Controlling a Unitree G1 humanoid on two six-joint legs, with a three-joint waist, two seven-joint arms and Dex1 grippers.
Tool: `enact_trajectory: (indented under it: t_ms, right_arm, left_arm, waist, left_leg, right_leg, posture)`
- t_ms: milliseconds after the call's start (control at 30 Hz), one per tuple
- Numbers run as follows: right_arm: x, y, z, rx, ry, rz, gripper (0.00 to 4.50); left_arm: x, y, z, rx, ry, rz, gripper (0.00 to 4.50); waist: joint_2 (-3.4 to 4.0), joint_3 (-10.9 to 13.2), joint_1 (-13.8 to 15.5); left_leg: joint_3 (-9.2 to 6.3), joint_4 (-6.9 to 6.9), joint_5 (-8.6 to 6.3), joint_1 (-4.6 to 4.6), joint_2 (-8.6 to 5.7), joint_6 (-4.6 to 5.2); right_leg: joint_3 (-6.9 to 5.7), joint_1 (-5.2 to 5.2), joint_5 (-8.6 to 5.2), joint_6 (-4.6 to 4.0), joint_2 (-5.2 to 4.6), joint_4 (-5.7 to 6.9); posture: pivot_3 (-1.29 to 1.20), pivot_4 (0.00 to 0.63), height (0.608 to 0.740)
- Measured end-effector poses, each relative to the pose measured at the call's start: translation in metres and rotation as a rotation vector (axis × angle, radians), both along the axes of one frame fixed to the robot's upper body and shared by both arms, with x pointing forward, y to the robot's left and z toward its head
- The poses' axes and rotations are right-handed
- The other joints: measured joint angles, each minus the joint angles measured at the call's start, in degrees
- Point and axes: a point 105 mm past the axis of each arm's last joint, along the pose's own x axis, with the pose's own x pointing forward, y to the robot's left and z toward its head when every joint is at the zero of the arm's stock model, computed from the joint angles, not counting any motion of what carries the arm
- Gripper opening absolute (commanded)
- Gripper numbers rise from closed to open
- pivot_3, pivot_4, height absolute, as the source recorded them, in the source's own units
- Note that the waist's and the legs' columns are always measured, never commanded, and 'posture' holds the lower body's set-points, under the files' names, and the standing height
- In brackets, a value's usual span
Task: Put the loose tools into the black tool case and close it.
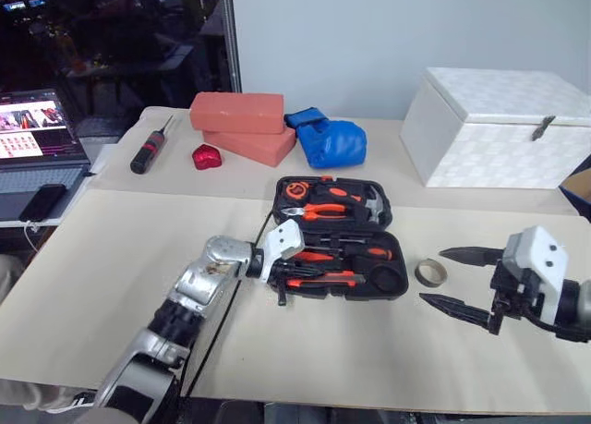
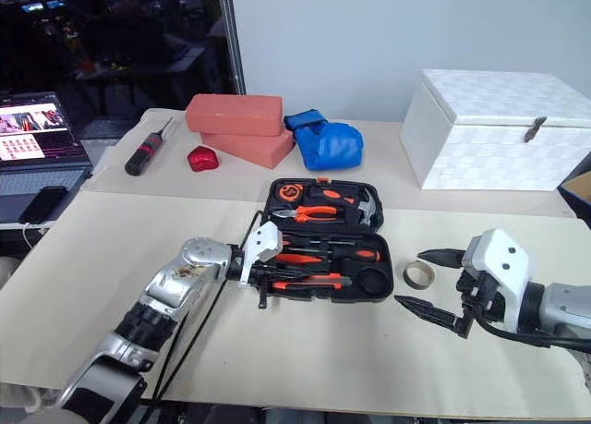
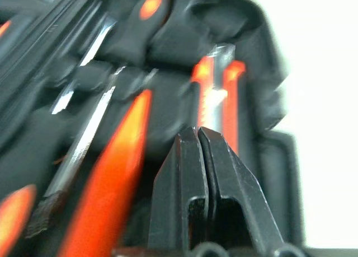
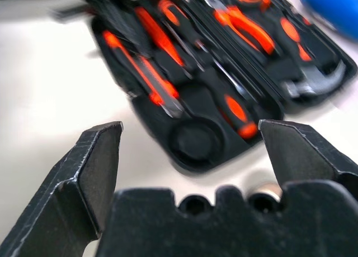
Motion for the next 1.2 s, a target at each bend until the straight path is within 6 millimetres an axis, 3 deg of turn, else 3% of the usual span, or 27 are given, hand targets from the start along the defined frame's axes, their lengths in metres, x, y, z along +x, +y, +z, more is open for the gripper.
enact_trajectory:
  t_ms: [33,100,200,233,400,600,667,1033,1200]
  right_arm:
    - [0.003,-0.002,-0.004,-0.004,0.023,-0.014,4.25]
    - [0.011,-0.005,-0.008,-0.009,0.065,-0.036,3.78]
    - [0.028,-0.011,-0.014,-0.071,0.082,-0.072,2.67]
    - [0.033,-0.013,-0.017,-0.096,0.083,-0.086,2.63]
    - [0.047,-0.024,-0.042,-0.242,0.144,-0.097,2.63]
    - [0.059,-0.033,-0.057,-0.274,0.206,-0.125,0.51]
    - [0.06,-0.033,-0.058,-0.271,0.215,-0.115,0.04]
    - [0.057,-0.031,-0.058,-0.256,0.244,-0.09,0.04]
    - [0.052,-0.03,-0.04,-0.223,0.215,-0.079,0.04]
  left_arm:
    - [-0.003,0.002,0.011,-0.035,-0.007,-0.011,0.81]
    - [-0.009,0.012,0.034,-0.092,-0.021,-0.029,1.59]
    - [-0.022,0.021,0.053,-0.108,-0.011,-0.07,2.79]
    - [-0.026,0.022,0.055,-0.103,-0.004,-0.083,3.08]
    - [-0.038,0.027,0.06,-0.074,-0.001,-0.112,3.08]
    - [-0.042,0.028,0.056,-0.086,0.009,-0.091,3.18]
    - [-0.041,0.028,0.055,-0.087,0.011,-0.084,3.18]
    - [-0.04,0.032,0.046,-0.089,0.001,-0.049,3.18]
    - [-0.038,0.032,0.046,-0.092,-0.009,-0.038,3.18]
  waist:
    - [0.02,0.01,-0.05]
    - [0.04,0.02,-0.09]
    - [0.08,0.04,-0.03]
    - [0.08,0.04,-0.02]
    - [0.09,0.08,0.29]
    - [0.09,0.08,0.16]
    - [0.08,0.09,0.16]
    - [0.08,0.08,0.2]
    - [0.09,0.08,0.21]
  left_leg:
    - [-0.03,0.0,0.01,-0.09,-0.01,0.02]
    - [-0.07,-0.03,0.0,-0.02,0.02,0.03]
    - [-0.11,-0.09,0.0,0.0,0.01,0.03]
    - [-0.11,-0.09,0.0,-0.01,0.0,0.03]
    - [-0.05,-0.05,0.0,-0.04,-0.06,0.03]
    - [-0.08,-0.04,0.0,0.0,-0.01,0.04]
    - [-0.09,-0.04,0.0,0.0,0.0,0.04]
    - [-0.08,-0.04,0.0,0.03,-0.02,0.03]
    - [-0.09,-0.04,0.0,0.01,0.0,0.03]
  right_leg:
    - [0.0,-0.08,0.01,0.02,0.03,0.04]
    - [-0.01,-0.05,0.1,0.34,0.08,0.13]
    - [-0.03,-0.05,0.03,0.35,0.1,0.12]
    - [-0.04,-0.05,0.02,0.35,0.1,0.12]
    - [-0.01,-0.03,-0.17,0.04,0.04,0.05]
    - [-0.03,-0.03,-0.11,0.12,0.09,0.12]
    - [-0.03,-0.02,-0.1,0.15,0.1,0.13]
    - [-0.02,0.0,-0.09,0.14,0.09,0.13]
    - [-0.03,-0.01,0.03,0.36,0.1,0.13]
  posture:
    - [0.0,0.15,0.74]
    - [0.0,0.15,0.74]
    - [0.0,0.15,0.74]
    - [0.0,0.15,0.74]
    - [0.0,0.15,0.74]
    - [0.0,0.15,0.74]
    - [0.0,0.15,0.74]
    - [0.0,0.15,0.74]
    - [0.0,0.15,0.74]
